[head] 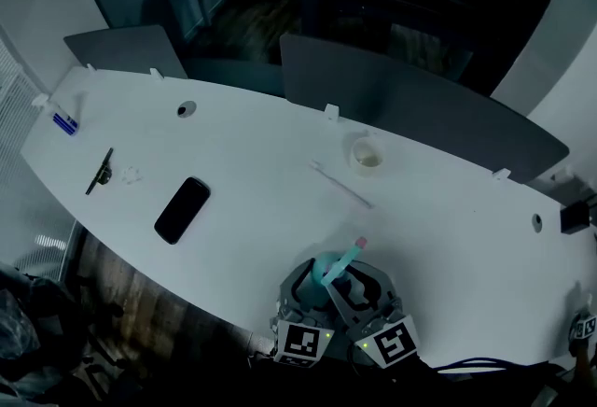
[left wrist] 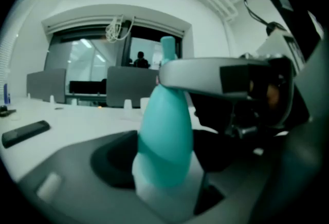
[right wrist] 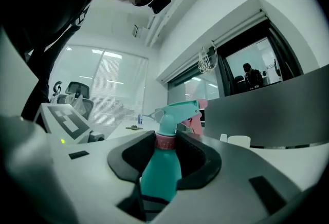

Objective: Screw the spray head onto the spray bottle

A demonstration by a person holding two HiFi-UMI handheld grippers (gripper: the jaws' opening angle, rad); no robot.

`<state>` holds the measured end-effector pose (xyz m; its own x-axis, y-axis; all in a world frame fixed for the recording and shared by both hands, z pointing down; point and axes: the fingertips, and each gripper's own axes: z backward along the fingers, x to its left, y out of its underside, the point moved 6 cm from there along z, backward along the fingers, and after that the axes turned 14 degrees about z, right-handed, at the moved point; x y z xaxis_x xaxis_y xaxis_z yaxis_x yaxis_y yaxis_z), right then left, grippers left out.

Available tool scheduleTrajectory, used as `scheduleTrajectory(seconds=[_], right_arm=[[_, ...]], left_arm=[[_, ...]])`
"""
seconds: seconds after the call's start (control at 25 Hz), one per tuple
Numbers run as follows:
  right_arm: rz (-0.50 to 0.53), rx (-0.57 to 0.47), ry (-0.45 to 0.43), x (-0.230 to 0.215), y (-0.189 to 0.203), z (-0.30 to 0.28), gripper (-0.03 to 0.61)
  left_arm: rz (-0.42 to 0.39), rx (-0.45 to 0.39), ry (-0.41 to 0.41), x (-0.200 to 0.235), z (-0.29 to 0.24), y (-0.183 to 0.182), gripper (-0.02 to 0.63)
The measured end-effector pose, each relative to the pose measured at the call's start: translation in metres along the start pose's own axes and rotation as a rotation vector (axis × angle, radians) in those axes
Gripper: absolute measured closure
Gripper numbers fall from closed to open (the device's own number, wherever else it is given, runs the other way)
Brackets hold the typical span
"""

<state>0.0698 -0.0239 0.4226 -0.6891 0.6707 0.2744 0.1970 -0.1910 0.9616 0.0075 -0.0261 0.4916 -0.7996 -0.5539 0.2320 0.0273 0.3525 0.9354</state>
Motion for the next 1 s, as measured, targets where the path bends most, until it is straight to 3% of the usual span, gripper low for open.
scheduleTrajectory(seconds=[0.12,0.32,0.44,0.56,0.72,0.8,0.88,1.0], right_arm=[[-0.015,0.041,-0.024,0.001,-0.001,0.0,0.448],[-0.052,0.06,-0.184,-0.004,-0.002,0.005,0.448],[-0.049,0.041,-0.271,-0.007,-0.002,0.006,0.448],[-0.003,0.052,-0.272,-0.011,-0.003,0.003,0.448],[0.107,0.072,-0.147,-0.006,-0.009,-0.001,0.448],[0.11,0.096,-0.081,0.001,-0.013,0.001,0.448],[0.035,0.126,-0.073,0.003,-0.011,0.003,0.448],[-0.126,0.094,-0.195,-0.005,-0.007,0.003,0.448]], left_arm=[[-0.009,0.058,0.04,0.003,0.002,0.008,0.277],[-0.098,0.119,0.311,0.009,0.005,0.0,0.276],[-0.087,0.159,0.43,0.017,0.008,0.002,0.276],[-0.052,0.148,0.402,0.018,0.006,-0.001,0.296],[-0.026,0.105,0.219,0.012,0.007,-0.001,0.301],[-0.028,0.103,0.15,0.008,0.008,-0.001,0.301],[-0.013,0.117,0.181,0.008,0.009,0.0,0.302],[0.048,0.141,0.382,0.013,0.011,0.003,0.301]])
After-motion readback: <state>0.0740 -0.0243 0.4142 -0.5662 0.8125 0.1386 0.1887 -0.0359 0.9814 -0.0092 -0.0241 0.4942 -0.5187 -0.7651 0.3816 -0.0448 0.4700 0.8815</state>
